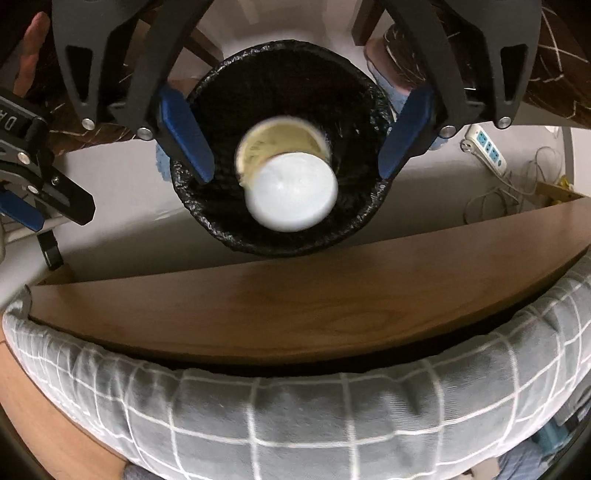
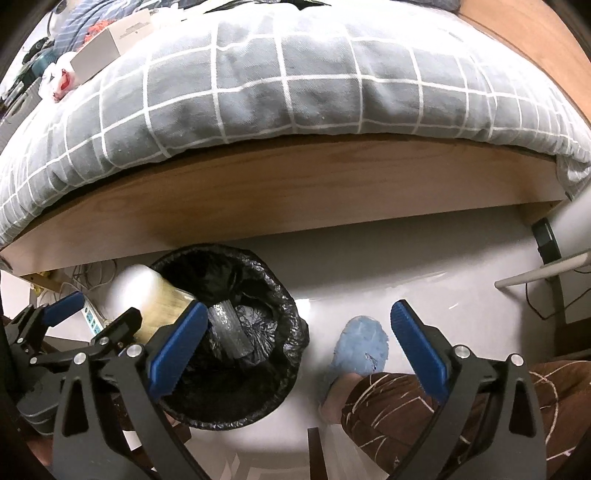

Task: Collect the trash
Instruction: 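Open both tools to drop the cup and bubble wrap into the bin, then move both tools back over the bed toward the remaining trash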

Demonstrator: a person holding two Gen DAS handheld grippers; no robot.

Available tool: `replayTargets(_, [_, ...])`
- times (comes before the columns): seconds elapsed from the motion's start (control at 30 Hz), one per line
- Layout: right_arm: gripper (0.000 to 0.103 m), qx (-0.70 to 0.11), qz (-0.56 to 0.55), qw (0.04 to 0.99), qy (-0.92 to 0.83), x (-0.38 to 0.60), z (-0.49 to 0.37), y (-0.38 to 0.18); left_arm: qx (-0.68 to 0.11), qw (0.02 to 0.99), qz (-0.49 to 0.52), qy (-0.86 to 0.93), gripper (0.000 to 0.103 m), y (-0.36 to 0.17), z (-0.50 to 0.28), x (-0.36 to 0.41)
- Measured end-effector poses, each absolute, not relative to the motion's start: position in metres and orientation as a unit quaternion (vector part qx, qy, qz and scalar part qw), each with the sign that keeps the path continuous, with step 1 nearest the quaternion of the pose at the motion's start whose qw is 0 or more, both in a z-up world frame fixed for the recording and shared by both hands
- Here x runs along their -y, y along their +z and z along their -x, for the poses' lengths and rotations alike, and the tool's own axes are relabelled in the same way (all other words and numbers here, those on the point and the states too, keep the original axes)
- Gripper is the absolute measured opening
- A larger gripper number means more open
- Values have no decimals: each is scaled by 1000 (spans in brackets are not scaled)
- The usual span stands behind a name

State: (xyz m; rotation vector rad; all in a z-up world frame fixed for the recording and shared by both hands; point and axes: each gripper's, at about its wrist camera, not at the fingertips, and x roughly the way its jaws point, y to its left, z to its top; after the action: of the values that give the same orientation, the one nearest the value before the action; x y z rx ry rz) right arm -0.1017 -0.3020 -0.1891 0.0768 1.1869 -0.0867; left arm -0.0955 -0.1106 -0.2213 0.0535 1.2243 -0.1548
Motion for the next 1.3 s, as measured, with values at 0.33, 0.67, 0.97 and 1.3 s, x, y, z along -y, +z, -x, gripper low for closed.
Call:
replayTargets(0.33, [95,-530,-31,847,-32,291,95,-170,-551,833,1,-53,97,-190,87,81])
replayTargets(0.67, [95,-479,-36,876,-28,293,89,-122,-519,854,5,-44,97,-147,91,71])
replayTargets(0.97, [95,-442,-12,897,-22,285,81,-89,-494,868,-5,-49,97,-116,83,72])
replayTargets(1.3, [95,-421,-6,907,-23,290,63,-61,-466,884,4,-39,97,-76,56,61])
